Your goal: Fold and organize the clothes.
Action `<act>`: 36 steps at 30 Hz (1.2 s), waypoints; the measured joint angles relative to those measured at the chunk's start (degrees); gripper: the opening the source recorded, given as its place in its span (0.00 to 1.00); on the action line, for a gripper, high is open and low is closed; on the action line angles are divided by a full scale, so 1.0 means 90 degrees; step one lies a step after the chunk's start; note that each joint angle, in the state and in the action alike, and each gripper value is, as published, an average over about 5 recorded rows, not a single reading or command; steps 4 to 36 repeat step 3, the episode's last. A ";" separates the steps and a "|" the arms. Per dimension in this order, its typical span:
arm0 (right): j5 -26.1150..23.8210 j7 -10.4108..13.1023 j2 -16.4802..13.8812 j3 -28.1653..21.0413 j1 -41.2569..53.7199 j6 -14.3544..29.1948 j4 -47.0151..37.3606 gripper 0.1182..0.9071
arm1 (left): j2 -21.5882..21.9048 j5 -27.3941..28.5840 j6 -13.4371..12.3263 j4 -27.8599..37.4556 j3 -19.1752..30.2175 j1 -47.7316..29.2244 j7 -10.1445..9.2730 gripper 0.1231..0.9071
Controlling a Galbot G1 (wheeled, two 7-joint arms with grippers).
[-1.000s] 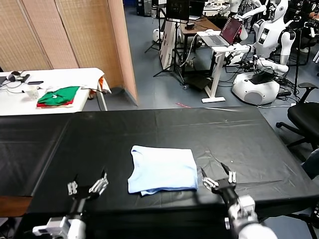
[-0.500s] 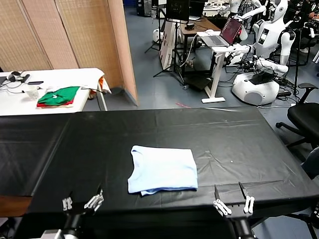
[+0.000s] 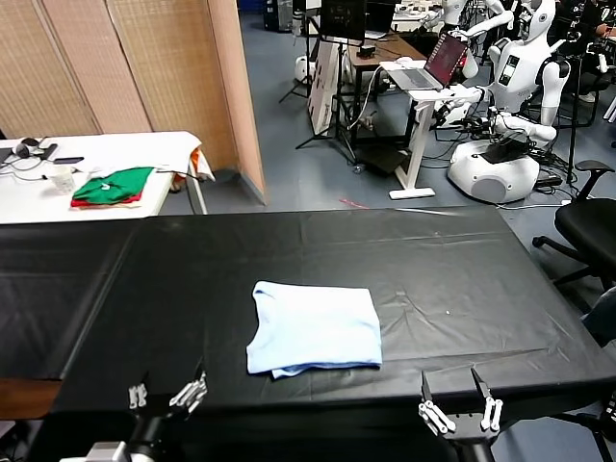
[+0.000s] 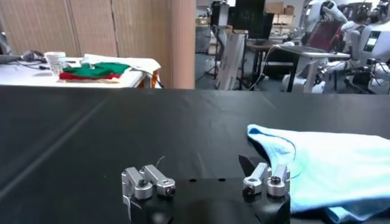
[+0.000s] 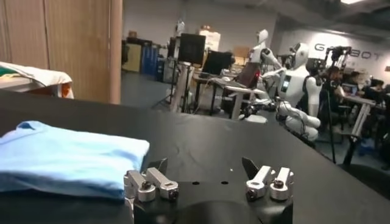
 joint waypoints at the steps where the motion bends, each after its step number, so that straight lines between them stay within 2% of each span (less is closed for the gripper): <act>1: -0.0001 0.0000 0.0000 0.0000 -0.0008 0.0001 0.0006 1.00 | -0.0010 0.0003 0.0007 0.0003 0.0008 0.0001 0.0001 1.00; 36: -0.0001 0.0000 0.0001 0.0000 -0.0015 0.0003 0.0012 1.00 | -0.0022 0.0006 0.0016 0.0004 0.0017 0.0003 0.0003 1.00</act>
